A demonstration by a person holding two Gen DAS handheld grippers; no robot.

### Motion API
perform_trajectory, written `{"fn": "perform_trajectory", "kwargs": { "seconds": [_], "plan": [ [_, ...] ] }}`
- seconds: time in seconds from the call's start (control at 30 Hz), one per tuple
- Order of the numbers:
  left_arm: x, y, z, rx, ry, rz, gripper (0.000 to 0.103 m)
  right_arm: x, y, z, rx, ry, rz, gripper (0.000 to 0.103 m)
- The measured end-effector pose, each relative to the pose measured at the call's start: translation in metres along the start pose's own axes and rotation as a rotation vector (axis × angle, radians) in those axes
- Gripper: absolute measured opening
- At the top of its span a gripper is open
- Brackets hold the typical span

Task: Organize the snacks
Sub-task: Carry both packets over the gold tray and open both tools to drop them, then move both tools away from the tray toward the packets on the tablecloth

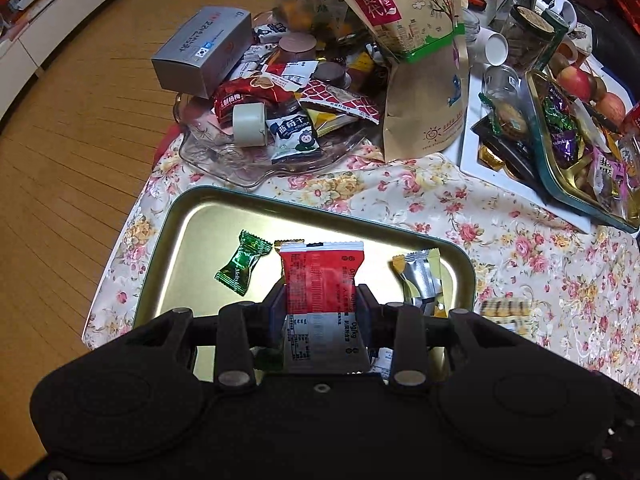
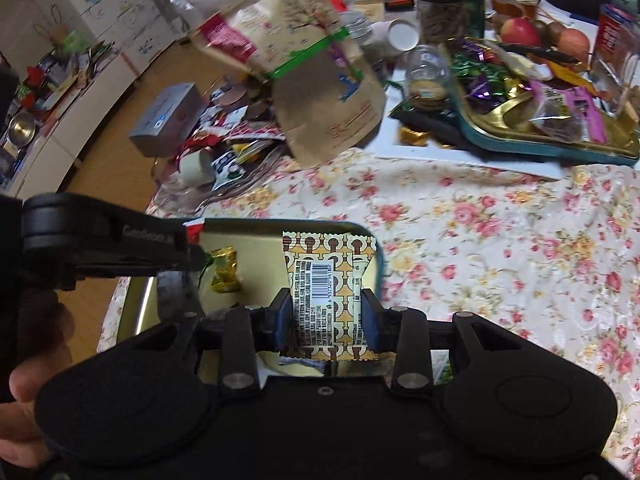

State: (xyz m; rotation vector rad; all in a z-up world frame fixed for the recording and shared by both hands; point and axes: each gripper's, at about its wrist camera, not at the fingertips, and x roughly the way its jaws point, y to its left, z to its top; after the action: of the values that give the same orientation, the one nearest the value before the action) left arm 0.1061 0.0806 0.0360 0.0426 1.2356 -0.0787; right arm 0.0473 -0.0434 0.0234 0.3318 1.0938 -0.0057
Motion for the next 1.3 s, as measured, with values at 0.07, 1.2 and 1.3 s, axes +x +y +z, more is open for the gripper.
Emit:
{"fn": "perform_trajectory", "kwargs": {
  "seconds": [0.07, 1.2, 1.3],
  "plan": [
    [0.0, 0.002, 0.0, -0.001, 0.003, -0.004, 0.045, 0.003, 0.007, -0.002, -0.009, 0.01, 0.008, 0.038],
    [-0.003, -0.003, 0.002, 0.019, -0.008, 0.001, 0.049, 0.01, 0.01, 0.0, 0.027, 0.045, 0.059, 0.045],
    [-0.001, -0.006, 0.001, 0.027, 0.01, -0.004, 0.049, 0.011, 0.009, -0.001, 0.022, 0.051, 0.053, 0.045]
  ]
}}
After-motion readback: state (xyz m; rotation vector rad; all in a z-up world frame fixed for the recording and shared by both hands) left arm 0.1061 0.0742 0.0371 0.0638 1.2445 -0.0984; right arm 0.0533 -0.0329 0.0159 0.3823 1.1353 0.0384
